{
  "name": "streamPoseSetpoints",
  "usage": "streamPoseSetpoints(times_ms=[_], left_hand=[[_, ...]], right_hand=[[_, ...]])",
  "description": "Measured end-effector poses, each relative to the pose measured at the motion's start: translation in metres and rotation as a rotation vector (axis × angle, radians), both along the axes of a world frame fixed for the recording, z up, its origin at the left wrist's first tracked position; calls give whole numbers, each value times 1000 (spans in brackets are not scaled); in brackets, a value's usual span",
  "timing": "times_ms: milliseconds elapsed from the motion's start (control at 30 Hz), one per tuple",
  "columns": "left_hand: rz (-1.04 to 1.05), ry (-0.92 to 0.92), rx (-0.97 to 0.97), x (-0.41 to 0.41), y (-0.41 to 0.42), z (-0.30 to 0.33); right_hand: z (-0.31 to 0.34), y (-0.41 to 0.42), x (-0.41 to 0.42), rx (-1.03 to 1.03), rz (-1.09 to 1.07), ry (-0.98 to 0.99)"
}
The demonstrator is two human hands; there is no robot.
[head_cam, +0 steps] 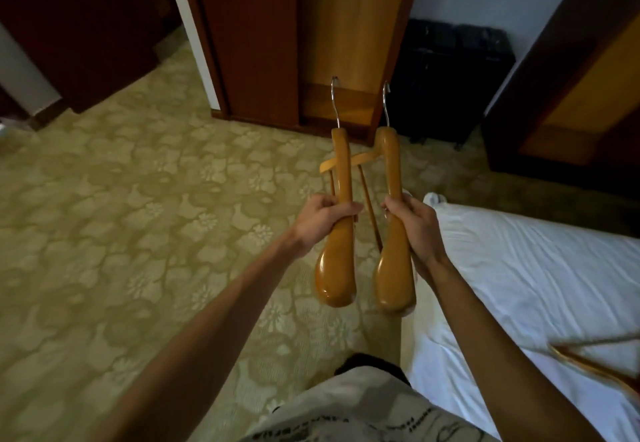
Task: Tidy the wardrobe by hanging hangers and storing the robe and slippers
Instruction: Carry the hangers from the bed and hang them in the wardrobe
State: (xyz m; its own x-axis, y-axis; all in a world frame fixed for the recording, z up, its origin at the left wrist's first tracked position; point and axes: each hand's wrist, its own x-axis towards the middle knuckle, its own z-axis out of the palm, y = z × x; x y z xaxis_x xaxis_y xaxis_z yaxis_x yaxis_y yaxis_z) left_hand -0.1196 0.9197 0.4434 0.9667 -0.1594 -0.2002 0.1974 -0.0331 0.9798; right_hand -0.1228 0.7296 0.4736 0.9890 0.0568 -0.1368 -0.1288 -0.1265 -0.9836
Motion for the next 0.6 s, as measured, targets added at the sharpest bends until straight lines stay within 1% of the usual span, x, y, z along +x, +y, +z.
streamPoseSetpoints(times_ms=[100,233,367,533,600], left_hand=[[2,1,-18,46,21,-2],[-1,7,5,125,50,-10],[-4,-4,25,227,81,-16],[15,17,38,352,126,3],[20,-8,49,398,145,10]], right_hand=[[0,22,44,0,-12,6],[-8,49,117,7,-12,26],[-17,78,212,32,-13,9],[-15,123,345,52,-36,6],[-9,142,393,51,-37,-5]])
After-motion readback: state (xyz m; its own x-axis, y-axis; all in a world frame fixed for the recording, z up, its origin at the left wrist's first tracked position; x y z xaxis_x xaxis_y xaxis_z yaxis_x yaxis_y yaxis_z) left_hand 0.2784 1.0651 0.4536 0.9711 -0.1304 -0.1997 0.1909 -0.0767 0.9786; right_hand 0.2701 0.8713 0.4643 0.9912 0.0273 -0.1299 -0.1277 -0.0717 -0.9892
